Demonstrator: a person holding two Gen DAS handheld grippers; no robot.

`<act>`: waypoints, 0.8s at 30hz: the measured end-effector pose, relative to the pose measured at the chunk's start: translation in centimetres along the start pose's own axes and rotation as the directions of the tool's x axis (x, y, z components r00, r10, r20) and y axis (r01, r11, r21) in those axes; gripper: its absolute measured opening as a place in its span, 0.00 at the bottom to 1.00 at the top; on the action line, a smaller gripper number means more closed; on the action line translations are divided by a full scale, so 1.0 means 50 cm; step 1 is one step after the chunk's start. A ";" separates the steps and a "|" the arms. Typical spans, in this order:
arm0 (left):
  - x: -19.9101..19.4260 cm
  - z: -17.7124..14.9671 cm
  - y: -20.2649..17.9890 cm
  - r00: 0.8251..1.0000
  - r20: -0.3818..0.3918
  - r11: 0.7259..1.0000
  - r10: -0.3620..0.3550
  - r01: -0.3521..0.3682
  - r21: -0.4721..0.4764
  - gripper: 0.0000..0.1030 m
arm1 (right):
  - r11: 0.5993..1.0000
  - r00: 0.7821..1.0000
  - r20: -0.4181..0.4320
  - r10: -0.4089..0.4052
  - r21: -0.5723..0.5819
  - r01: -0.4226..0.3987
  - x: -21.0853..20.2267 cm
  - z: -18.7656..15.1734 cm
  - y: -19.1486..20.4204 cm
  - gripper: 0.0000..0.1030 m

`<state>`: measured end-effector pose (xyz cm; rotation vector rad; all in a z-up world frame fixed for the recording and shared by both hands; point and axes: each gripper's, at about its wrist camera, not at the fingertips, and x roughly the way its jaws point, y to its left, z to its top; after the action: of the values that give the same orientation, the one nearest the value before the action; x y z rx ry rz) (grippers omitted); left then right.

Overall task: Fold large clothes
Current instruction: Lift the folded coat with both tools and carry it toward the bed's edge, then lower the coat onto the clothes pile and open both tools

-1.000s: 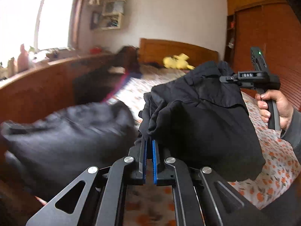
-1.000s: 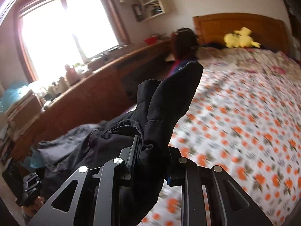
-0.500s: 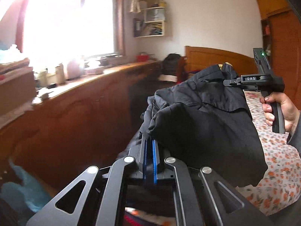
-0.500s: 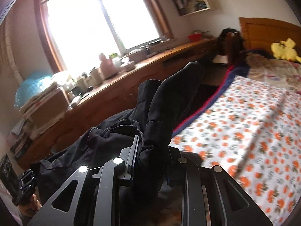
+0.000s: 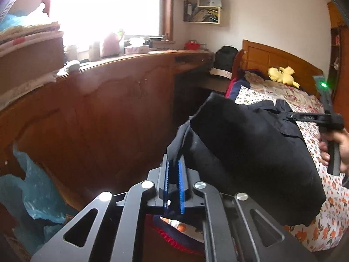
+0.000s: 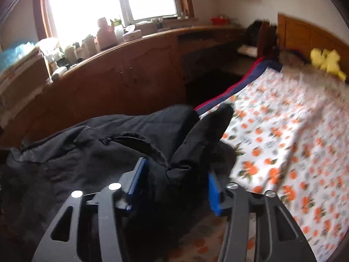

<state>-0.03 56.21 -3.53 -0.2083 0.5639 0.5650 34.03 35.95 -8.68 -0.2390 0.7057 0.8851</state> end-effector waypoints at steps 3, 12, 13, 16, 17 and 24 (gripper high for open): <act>-0.018 0.001 0.002 1.000 0.015 1.000 0.004 -0.004 -0.023 0.14 | 0.999 0.999 0.036 -0.008 -0.035 0.009 -0.055 -0.012 0.001 0.52; -0.089 -0.010 -0.076 0.999 0.046 0.999 0.002 -0.004 0.038 0.39 | 0.994 0.994 0.093 0.054 -0.100 -0.044 -0.203 -0.086 0.017 0.52; -0.099 -0.009 -0.092 0.999 0.050 0.999 -0.005 0.003 0.043 0.45 | 0.994 0.993 0.098 0.058 -0.102 -0.048 -0.217 -0.093 0.018 0.52; -0.122 -0.012 -0.132 0.998 0.068 0.998 -0.016 0.012 0.062 0.64 | 0.992 0.992 0.118 0.054 -0.116 -0.041 -0.263 -0.118 0.019 0.52; -0.132 -0.013 -0.152 0.997 0.074 0.997 -0.025 0.019 0.075 0.67 | 0.992 0.991 0.124 0.054 -0.120 -0.039 -0.278 -0.125 0.021 0.52; -0.182 -0.017 -0.259 0.991 0.114 0.991 -0.066 0.052 0.121 0.98 | 0.994 0.985 0.166 0.042 -0.110 -0.024 -0.398 -0.179 -0.014 0.52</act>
<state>0.44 41.12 1.31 -0.0790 0.4731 0.4813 21.90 18.87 -2.49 -0.2460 0.5073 0.9646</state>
